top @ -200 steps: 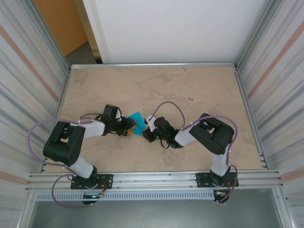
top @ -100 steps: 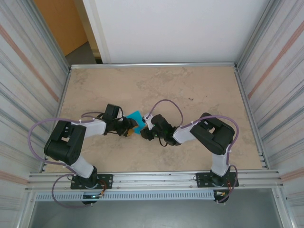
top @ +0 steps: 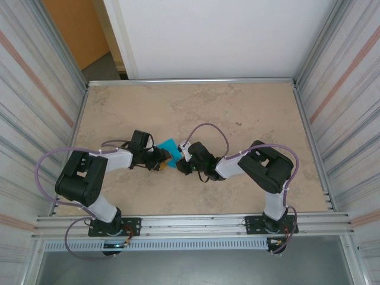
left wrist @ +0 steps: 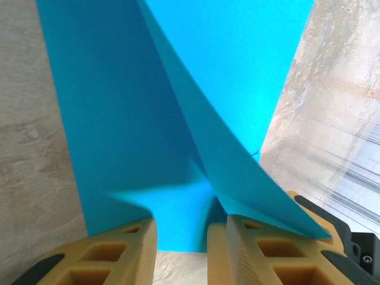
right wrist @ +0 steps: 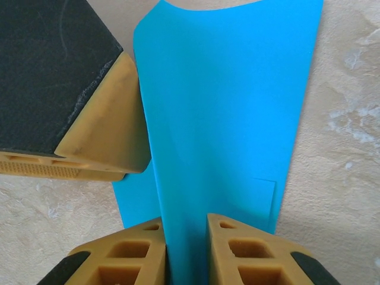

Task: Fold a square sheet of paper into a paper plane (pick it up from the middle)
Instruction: Fourth fold the wing at the center of the table.

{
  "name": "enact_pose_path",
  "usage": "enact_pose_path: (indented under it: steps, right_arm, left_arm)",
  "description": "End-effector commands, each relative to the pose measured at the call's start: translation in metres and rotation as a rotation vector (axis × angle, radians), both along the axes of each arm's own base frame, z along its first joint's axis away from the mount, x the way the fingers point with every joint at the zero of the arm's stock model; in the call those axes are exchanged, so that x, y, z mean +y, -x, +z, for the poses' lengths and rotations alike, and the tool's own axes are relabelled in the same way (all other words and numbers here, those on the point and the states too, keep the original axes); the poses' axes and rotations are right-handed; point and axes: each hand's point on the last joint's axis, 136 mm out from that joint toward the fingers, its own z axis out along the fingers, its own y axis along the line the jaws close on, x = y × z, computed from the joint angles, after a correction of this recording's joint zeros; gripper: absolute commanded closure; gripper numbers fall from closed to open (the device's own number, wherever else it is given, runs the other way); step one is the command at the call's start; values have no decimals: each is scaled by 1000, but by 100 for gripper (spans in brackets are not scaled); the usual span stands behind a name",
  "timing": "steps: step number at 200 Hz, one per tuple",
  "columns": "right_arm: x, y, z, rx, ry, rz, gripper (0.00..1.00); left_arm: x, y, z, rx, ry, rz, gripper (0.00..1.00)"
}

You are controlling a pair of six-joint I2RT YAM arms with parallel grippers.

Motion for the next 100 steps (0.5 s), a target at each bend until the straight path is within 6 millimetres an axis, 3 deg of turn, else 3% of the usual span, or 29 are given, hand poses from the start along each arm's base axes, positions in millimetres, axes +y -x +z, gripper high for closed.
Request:
enact_pose_path:
  steps: [1,37,100]
  right_arm:
    - [-5,3,-5,39,-15,-30,81]
    - [-7,6,-5,72,-81,-47,83]
    - [-12,4,-4,126,-164,-70,86]
  left_arm:
    - [5,5,-7,18,-40,-5,65]
    - [5,3,-1,2,-37,1,67]
    - [-2,-12,33,-140,-11,-42,64]
